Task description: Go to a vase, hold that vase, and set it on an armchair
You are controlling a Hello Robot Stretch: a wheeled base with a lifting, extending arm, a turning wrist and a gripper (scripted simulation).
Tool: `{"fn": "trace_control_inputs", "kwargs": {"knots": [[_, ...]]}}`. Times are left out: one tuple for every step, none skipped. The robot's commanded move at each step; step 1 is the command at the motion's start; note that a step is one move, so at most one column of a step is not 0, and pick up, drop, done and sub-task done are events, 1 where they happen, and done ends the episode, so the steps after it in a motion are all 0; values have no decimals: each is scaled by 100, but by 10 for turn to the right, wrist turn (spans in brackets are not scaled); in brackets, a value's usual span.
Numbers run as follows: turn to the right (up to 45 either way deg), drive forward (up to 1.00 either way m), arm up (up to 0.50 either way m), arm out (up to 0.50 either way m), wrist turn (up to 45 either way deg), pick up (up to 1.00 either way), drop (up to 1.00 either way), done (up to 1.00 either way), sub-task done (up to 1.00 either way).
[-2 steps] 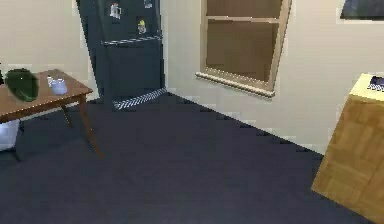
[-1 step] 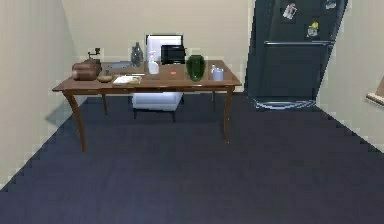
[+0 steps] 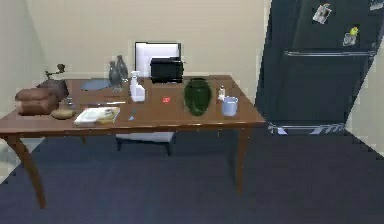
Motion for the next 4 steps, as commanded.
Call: {"fn": "trace_control_inputs", "kwargs": {"knots": [[-450, 0, 0, 0, 0, 0, 0, 0, 0], [-30, 0, 0, 0, 0, 0, 0, 0, 0], [0, 85, 0, 0, 0, 0, 0, 0, 0], [450, 0, 0, 0, 0, 0, 0, 0, 0]]}}
